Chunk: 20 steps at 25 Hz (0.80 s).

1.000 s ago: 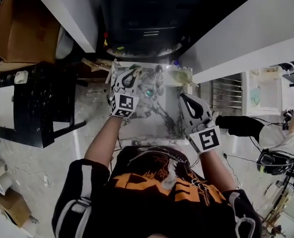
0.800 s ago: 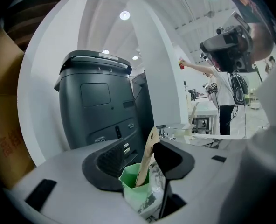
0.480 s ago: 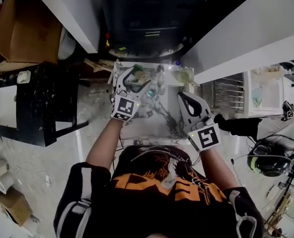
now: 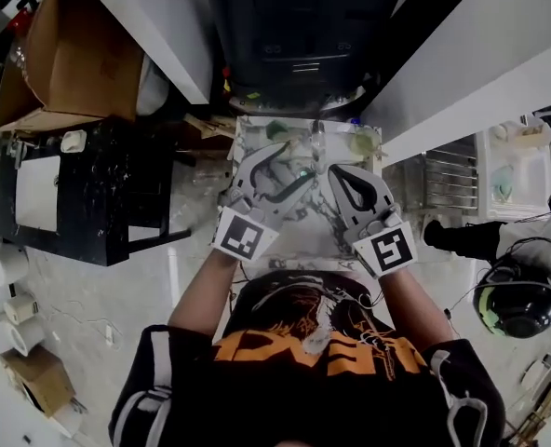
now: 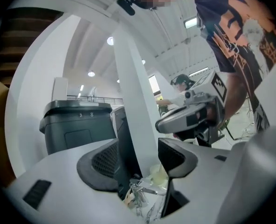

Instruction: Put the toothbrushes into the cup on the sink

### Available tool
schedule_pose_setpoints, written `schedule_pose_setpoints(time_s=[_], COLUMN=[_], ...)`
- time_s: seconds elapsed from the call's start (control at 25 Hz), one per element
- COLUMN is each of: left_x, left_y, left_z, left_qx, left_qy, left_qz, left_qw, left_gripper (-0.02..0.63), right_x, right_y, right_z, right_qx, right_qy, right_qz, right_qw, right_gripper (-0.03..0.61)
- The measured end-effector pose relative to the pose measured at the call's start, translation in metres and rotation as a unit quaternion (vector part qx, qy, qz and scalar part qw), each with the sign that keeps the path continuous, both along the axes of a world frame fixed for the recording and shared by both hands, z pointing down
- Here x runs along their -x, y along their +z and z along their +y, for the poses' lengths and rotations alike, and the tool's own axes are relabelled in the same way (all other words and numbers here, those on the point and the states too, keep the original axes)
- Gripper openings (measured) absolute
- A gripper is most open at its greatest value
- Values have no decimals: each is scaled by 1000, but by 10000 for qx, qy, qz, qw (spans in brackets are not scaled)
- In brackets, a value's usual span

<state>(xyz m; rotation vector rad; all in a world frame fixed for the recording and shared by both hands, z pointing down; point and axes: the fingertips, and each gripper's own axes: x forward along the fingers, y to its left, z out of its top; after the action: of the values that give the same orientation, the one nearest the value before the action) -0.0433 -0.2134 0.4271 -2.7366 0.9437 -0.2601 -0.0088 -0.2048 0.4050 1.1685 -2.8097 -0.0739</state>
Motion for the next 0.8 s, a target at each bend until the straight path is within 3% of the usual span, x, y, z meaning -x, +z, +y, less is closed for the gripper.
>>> schedule_pose_setpoints(time_s=[0.2,0.28,0.48,0.52,0.64,0.68,0.8], left_x=[-14,-21,-28,-27,-28,-32,-41], left_y=[-36,-44,-52,-55,-67,-69,-68], left_z=[41,53,71,72,72,73,81], left_qx=[-154,-54,211,253,511,515,253], left_qy=[244,306,339,251,-40,-22,163], left_qz=[62,122,217,311,1095,1149,555], left_qw=[9996,9994,9990,9989,9927,9920,9980], left_gripper=[200,107,38,31,23,23,23], right_x=[-1,-8,-29,-33,-37,-38,-37], right_y=[-20,-28,-46,-49,-55,-56,-62], right_z=[20,29,46,49,57,60,66], right_qx=[-240,-274,-387,-400,-406,-408,-463], right_qy=[-51,-2,149,178,168,141,99], right_qz=[-274,-346,-433,-459,-563,-601,-677], right_qw=[9993,9990,9982,9980,9974,9973,9966], right_gripper=[14,14,14,14,14,14,14])
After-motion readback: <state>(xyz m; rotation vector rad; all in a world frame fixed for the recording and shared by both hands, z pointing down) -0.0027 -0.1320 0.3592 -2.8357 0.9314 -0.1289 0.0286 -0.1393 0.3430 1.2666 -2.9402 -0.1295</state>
